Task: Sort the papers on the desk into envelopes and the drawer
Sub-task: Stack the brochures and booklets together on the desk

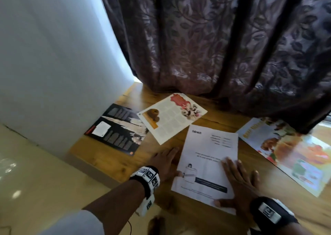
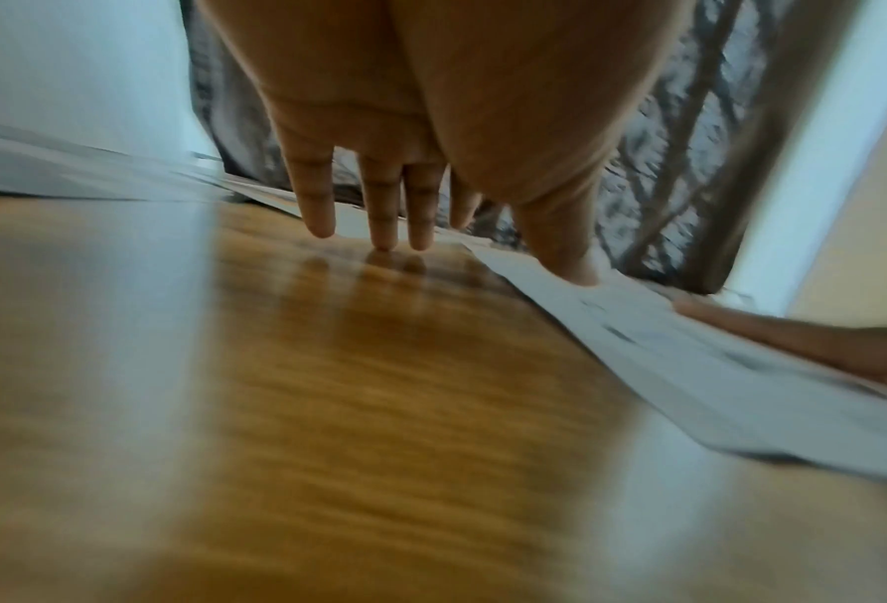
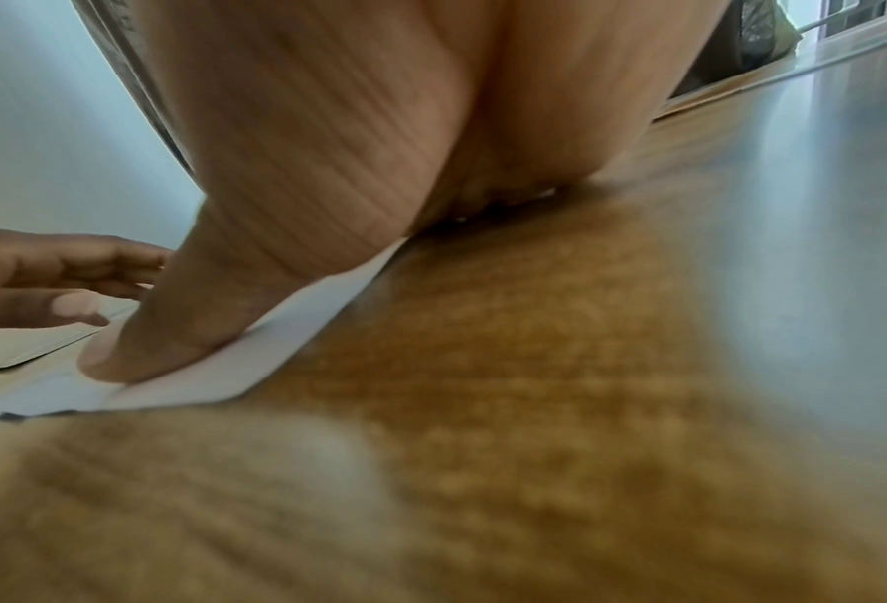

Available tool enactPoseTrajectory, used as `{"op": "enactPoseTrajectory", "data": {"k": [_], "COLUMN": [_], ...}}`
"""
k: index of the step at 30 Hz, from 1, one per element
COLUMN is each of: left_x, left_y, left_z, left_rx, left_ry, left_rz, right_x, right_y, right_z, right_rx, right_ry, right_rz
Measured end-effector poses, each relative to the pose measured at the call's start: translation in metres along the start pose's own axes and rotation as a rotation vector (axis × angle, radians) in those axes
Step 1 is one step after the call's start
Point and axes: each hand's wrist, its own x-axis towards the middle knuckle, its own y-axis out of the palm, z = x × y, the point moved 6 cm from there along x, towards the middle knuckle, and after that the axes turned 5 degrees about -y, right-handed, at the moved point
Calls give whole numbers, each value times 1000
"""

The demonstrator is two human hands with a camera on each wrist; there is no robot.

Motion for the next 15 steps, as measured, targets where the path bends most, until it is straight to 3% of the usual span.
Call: {"op": "enactPoseTrajectory", "data": {"k": [4,7,12,15], "left_x": [-8,-8,-6,4], "left_y": [-33,-49,-71,-75], "left_z": [96,196,321,355], "left_rx": [-125,-165,-149,-61], "left_ry": [-209,-349,-474,-390], "left_rz": [-213,-264,-359,-287], "right_x": [-5,1,41,90], "right_y": [-6,-18,-42,-52], "right_z": [7,38,159,242], "right_rx": [-3,-61,-81,-239], "right_ry": [49,54,-207,-326], "right_rz": [21,-23,-186,-220]}}
